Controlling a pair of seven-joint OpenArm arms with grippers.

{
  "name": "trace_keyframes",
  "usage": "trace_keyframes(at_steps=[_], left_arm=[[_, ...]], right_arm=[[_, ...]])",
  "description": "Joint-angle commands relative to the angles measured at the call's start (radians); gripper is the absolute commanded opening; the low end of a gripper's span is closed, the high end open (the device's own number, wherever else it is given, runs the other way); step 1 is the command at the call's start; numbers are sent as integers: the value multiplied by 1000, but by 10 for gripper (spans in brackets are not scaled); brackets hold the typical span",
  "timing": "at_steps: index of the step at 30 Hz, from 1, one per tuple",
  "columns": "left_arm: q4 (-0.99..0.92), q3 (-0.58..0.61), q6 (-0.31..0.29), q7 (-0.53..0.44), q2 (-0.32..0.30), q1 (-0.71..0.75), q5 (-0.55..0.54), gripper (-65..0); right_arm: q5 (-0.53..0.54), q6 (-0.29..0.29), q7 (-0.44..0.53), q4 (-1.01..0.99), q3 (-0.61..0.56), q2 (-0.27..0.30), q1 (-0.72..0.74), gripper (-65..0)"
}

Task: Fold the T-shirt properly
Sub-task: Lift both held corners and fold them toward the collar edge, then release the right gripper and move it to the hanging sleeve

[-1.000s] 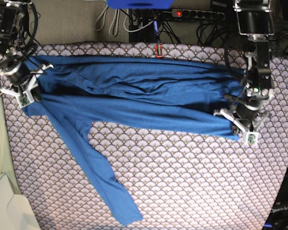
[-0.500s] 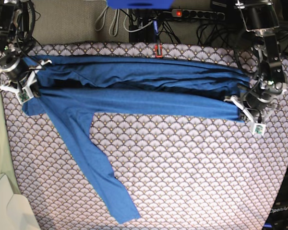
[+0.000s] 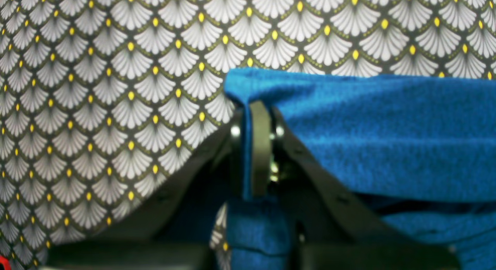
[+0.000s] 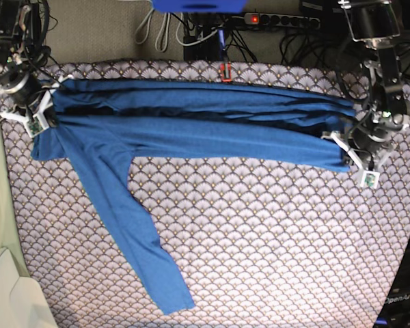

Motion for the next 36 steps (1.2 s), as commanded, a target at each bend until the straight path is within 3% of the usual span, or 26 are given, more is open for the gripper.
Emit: trace_keyframes(at_steps=[1, 3, 5, 8, 12, 14, 20, 22, 32, 36], left_arm=[[12, -4, 2, -16, -17, -11, -3, -645], [-12, -4, 2, -15, -17, -11, -3, -637], [-37, -4, 2, -15, -17, -11, -3, -589], [-63, -3, 2, -7, -17, -9, -3, -446], [-60, -3, 2, 36, -17, 6, -3, -237], [-55, -3, 2, 36, -18, 10, -3, -178], [-55, -3, 2, 39, -34, 10, -5, -162], [-55, -6, 2, 40, -38, 10, -5, -162], [-32, -99, 2, 42, -40, 10, -5, -162], [14, -112, 2, 42, -40, 12, -5, -162]], right_arm=[[11, -4, 15, 13, 5, 17, 0, -650], [11, -4, 15, 13, 4, 17, 0, -650], [11, -4, 14, 13, 4, 17, 0, -650], [11, -4, 4, 11, 4, 15, -3, -650], [11, -4, -109, 13, 4, 18, 8, -648], [11, -4, -144, 20, 4, 20, 8, -604], [11, -4, -157, 22, 4, 18, 0, -375], [11, -4, -155, 39, 4, 17, -5, -328], [9, -4, -164, 194, 13, 18, -20, -302], [6, -4, -247, 197, 13, 20, 28, -299]])
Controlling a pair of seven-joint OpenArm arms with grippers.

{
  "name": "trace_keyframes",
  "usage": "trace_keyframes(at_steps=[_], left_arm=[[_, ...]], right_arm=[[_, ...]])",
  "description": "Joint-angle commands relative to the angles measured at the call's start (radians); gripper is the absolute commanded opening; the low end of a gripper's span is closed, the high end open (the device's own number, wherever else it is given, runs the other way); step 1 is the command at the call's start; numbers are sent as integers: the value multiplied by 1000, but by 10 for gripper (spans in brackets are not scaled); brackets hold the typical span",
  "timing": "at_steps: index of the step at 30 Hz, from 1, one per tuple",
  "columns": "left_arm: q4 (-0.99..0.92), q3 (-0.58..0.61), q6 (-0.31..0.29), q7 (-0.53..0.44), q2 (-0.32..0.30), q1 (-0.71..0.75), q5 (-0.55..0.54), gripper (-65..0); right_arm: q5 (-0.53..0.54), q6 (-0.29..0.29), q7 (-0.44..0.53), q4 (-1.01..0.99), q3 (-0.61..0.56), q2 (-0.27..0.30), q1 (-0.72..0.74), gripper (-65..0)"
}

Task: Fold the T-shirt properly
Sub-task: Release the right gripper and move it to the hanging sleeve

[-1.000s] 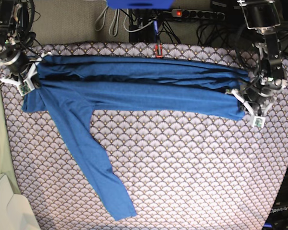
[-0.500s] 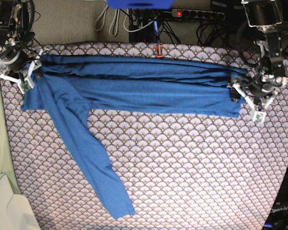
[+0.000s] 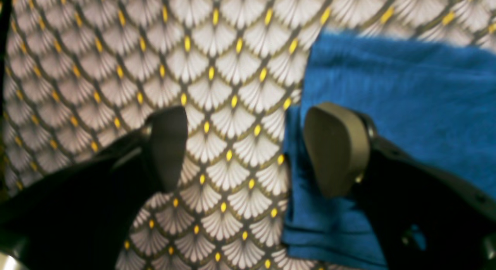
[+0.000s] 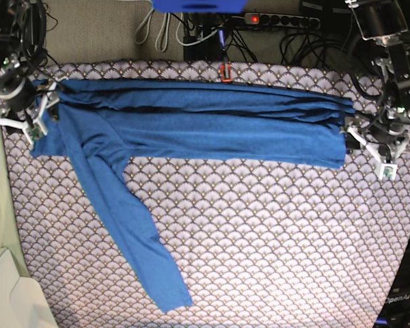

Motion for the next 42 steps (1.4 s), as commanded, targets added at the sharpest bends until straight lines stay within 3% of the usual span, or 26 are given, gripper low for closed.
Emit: trace_keyframes(at_steps=[1, 5, 11, 17, 20, 25, 35, 38, 42], left_arm=[[27, -25, 4, -15, -16, -11, -3, -162], [28, -44, 4, -15, -14, -15, -3, -159], [34, -38, 7, -15, -14, -18, -3, -156], [60, -45, 13, -17, -13, -20, -3, -153], [97, -47, 15, -17, -11, -20, -3, -110], [149, -47, 15, -17, -7, -18, -3, -30], [152, -47, 16, -18, -5, -21, -3, -30], [152, -48, 16, -18, -5, -21, -3, -30], [152, -48, 16, -18, -5, -21, -3, -30]], right_arm=[[11, -4, 6, 14, 8, 20, 37, -298], [11, -4, -119, 10, -1, 21, 158, -298], [10, -4, -219, -6, -110, 47, 317, -298], [10, -4, -219, -204, -268, 50, 520, -294], [11, -4, -205, -344, -319, 32, 633, -265], [11, -4, -67, -645, -346, -14, 805, -235], [10, -4, 257, -1231, -356, -60, 1071, -239], [10, -87, 352, -1301, -357, -63, 1086, -239], [11, -98, 423, -1338, -354, -83, 1085, -239]])
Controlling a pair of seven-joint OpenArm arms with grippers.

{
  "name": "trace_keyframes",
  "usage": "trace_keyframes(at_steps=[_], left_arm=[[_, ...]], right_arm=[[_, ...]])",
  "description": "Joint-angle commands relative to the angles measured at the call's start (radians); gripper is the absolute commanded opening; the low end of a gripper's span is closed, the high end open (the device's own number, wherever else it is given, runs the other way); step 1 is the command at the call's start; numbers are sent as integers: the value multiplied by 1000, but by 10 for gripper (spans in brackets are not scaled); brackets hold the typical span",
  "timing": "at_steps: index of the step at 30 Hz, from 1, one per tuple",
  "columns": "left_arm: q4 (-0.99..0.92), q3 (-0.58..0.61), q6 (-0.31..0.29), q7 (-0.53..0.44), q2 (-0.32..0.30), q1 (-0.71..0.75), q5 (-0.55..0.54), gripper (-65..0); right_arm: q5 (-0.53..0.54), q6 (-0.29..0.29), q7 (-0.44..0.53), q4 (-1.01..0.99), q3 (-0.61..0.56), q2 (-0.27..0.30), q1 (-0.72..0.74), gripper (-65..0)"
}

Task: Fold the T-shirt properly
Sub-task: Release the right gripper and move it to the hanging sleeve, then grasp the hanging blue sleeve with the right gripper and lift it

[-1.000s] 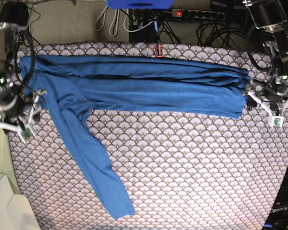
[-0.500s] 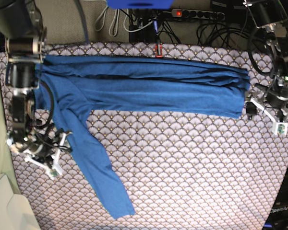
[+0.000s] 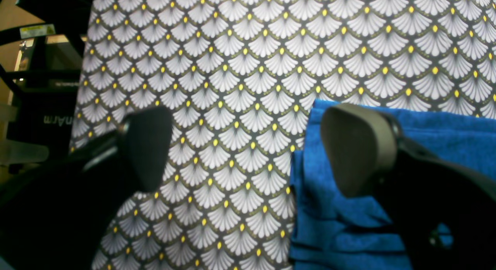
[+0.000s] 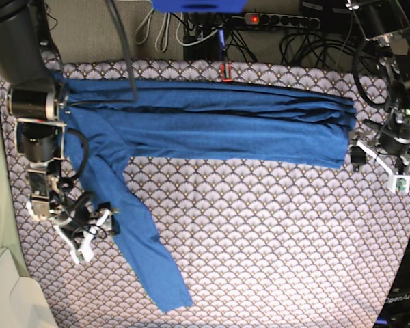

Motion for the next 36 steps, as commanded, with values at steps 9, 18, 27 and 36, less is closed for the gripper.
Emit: trace_keyframes(at_steps=[9, 18, 27, 36], left_arm=[[17, -10, 3, -18, 5, -6, -5, -30], [17, -72, 3, -16, 36, -4, -5, -30], [14, -74, 3, -16, 36, 19, -5, -30], [19, -74, 1, -16, 34, 32, -5, -30]], right_arm=[[15, -112, 122, -43, 0, -3, 0, -240], [15, -114, 125, -41, 4, -21, -29, -244], [15, -114, 125, -38, 4, -23, -28, -650], [18, -109, 112, 77, 6, -23, -74, -650]])
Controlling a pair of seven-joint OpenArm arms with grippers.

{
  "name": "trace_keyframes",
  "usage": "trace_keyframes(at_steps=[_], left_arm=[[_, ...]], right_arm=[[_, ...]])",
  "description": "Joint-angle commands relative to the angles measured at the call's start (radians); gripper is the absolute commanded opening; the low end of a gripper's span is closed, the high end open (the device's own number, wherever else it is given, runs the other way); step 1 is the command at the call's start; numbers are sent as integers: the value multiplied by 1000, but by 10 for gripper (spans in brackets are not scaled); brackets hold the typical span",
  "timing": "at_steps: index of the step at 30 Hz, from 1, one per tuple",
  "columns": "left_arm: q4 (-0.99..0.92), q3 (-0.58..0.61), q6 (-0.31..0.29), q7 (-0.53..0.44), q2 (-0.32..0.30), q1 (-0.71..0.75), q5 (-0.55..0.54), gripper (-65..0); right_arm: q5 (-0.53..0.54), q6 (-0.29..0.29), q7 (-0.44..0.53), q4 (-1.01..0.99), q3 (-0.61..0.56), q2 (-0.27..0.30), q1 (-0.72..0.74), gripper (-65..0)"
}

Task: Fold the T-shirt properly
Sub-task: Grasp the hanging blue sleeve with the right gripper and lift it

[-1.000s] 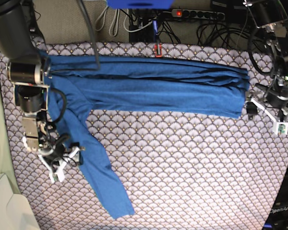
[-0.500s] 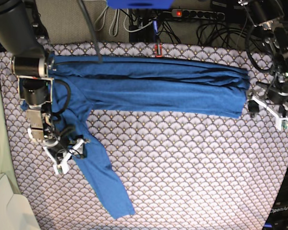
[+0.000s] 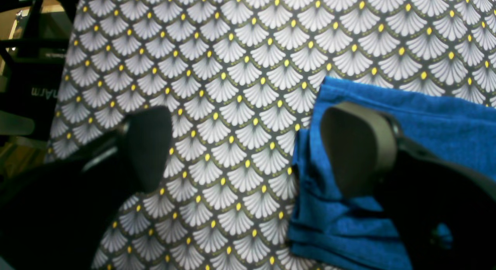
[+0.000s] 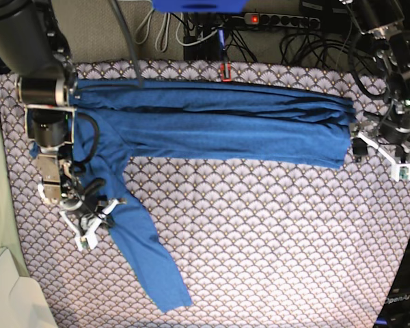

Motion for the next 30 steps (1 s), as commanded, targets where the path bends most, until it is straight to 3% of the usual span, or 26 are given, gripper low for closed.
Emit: trace_keyframes(at_steps=[1, 7, 11, 16, 20, 30], left_arm=[[20, -6, 1, -22, -17, 2, -5, -30], [20, -6, -2, -25, -22, 5, -5, -30], [20, -6, -4, -24, -22, 0, -5, -30], [22, -6, -7, -24, -22, -2, -5, -30], [22, -6, -7, -27, -23, -2, -5, -30], [22, -6, -8, -31, -23, -5, -5, -30]], right_arm=[[16, 3, 19, 66, 4, 11, -2, -650], [17, 12, -96, 457, 4, 4, -192, -650], [17, 77, -203, 723, 4, -29, -312, -650], [17, 92, -314, 999, -2, -80, -456, -650], [16, 95, -361, 1133, -5, -141, -548, -650], [14, 92, -380, 1292, -76, -227, -735, -650]])
